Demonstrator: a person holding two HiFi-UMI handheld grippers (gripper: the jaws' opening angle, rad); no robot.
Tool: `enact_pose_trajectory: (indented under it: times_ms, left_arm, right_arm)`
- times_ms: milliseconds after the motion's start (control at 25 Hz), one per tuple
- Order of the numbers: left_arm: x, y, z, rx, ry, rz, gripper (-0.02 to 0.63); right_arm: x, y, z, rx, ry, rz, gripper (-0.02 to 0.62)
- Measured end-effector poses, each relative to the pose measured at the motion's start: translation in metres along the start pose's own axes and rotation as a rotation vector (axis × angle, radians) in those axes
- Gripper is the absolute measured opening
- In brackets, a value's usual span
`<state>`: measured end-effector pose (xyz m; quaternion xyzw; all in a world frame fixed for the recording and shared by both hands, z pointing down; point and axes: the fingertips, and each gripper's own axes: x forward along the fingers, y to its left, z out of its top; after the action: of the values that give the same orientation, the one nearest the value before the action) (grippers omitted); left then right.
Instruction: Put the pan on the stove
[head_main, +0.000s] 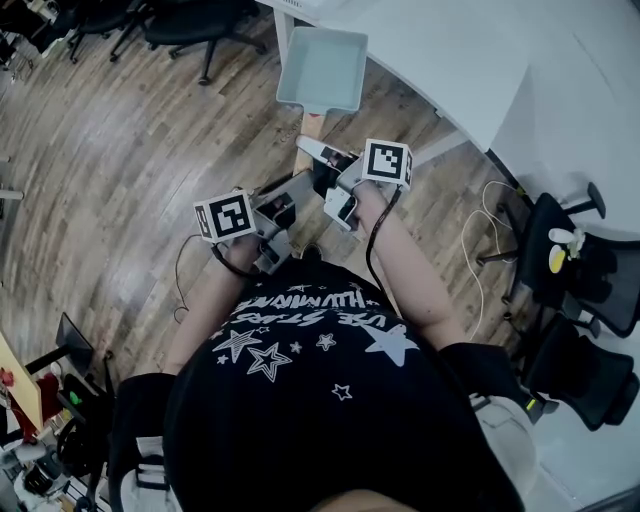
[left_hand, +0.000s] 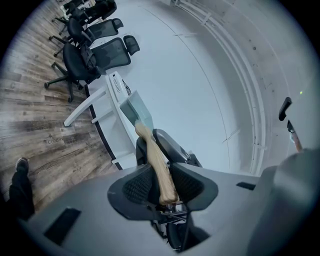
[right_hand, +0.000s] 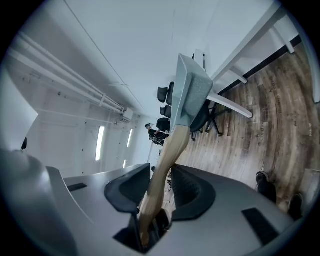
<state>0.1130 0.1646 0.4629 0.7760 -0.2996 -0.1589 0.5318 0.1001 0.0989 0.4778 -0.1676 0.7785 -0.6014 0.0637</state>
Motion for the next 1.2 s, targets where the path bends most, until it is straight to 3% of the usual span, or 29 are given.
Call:
enact_pose_trajectory:
  times_ms: [280,560,920,1200]
  left_arm:
    - [-0.002,0.005,0.001,-0.011,-0.011,0.005,0.130]
    - [0.001,0.019,0.028,-0.029,-0.017,0.001,0.130]
    - [0.023,0.045,0.106,-0.019,0.015,-0.034,0.130]
    - [0.051,0.077,0.183,0.000,0.080,-0.035,0.130]
  right_arm:
    - [0.003,-0.004,-0.002,0.031,-0.005,0.003,0.129]
    - [0.028,-0.011,0.016,0.027,-0.003,-0.010,0.129]
    - [0.085,-0.015,0.079,-0.019,-0.013,-0.007,0.132]
    - [0.139,-0.030,0.144,0.001,-0.051,-0.016,0.132]
